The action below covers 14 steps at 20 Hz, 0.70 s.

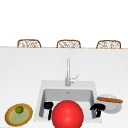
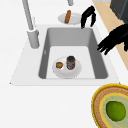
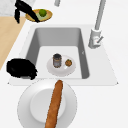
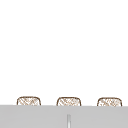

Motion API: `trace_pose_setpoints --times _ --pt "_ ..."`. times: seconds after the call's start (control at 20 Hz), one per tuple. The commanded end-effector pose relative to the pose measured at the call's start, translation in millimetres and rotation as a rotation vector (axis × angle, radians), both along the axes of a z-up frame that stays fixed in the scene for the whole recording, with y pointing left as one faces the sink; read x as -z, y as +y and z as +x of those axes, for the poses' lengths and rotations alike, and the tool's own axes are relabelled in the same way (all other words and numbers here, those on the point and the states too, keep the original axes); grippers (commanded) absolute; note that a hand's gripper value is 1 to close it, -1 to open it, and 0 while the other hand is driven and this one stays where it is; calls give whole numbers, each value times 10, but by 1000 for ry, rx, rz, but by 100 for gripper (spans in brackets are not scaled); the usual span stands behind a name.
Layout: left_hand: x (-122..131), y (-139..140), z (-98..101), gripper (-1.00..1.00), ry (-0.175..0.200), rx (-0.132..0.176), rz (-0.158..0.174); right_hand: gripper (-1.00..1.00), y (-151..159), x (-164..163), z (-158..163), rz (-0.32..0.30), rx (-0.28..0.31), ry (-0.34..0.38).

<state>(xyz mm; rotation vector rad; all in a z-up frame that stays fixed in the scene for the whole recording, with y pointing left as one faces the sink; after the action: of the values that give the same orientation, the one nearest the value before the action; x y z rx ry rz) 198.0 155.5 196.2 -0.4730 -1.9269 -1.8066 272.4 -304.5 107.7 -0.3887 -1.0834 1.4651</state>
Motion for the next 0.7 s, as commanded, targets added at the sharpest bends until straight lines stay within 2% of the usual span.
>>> trace_pose_setpoints --times 0.0,0.1,0.65 --pt "88 -164 266 -100 19 0 20 0 0 0 0 0 0 0" --pt "174 -248 377 -100 46 1 18 0 0 0 0 1 1 0" --pt "582 -689 916 -100 101 6 14 0 1 2 0 3 4 -1"
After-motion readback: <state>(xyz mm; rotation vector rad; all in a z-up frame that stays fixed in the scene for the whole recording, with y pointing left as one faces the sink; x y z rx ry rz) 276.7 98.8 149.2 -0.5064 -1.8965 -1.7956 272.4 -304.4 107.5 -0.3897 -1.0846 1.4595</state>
